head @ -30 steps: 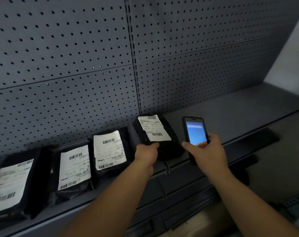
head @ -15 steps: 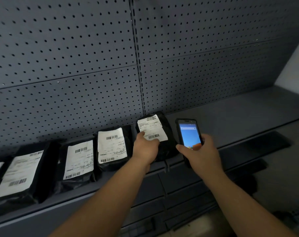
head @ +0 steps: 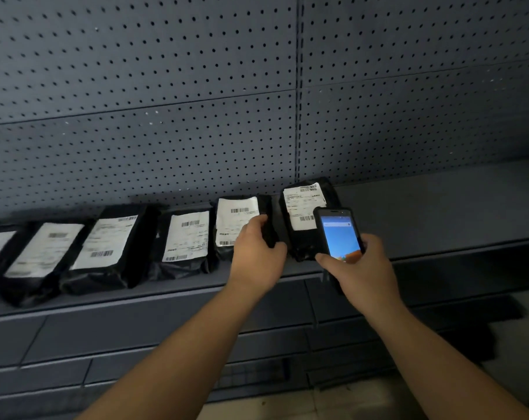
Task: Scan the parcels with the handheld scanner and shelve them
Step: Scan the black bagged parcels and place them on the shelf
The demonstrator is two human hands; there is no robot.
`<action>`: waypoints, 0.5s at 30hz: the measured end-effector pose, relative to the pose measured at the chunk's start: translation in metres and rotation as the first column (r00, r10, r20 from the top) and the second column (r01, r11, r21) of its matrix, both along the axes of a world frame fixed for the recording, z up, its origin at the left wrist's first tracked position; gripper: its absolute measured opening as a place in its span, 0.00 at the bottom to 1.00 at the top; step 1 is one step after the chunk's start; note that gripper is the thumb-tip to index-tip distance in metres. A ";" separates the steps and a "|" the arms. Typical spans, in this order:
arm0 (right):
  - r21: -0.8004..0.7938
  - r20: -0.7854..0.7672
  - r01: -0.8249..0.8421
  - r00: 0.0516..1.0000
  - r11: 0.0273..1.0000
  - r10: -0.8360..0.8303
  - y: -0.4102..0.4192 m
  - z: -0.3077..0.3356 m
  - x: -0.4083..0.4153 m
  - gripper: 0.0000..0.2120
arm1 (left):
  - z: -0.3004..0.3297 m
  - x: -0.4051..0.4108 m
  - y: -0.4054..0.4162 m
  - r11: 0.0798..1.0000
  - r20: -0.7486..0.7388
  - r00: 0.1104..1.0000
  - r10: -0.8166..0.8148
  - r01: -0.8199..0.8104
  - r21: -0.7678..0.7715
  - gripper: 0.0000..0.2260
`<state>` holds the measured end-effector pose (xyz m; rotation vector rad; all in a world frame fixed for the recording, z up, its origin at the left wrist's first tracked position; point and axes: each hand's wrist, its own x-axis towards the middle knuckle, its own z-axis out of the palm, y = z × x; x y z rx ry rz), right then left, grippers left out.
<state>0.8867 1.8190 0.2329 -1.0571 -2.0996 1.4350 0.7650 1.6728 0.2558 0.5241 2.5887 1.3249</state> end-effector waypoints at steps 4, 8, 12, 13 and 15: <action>0.025 -0.007 -0.061 0.998 0.998 0.061 -0.035 0.011 -0.014 0.39 | 0.001 0.000 -0.048 0.998 -0.068 0.997 0.030 -0.034 -0.062 0.30; 0.075 -0.011 -0.148 0.989 0.986 0.149 -0.093 0.020 -0.035 0.40 | 0.008 -0.007 -0.112 0.994 -0.068 0.992 0.104 -0.106 -0.021 0.30; 0.103 0.007 -0.255 0.967 0.962 0.255 -0.171 0.031 -0.056 0.41 | 0.010 -0.013 -0.200 0.983 -0.126 0.979 0.160 -0.169 -0.067 0.30; 0.101 0.008 -0.278 0.960 0.955 0.279 -0.191 0.032 -0.062 0.40 | 0.009 -0.014 -0.224 0.978 -0.132 0.975 0.181 -0.193 -0.081 0.30; 0.109 0.013 -0.333 0.943 0.937 0.334 -0.235 0.033 -0.073 0.41 | 0.006 -0.013 -0.274 0.963 -0.137 0.964 0.228 -0.244 -0.113 0.30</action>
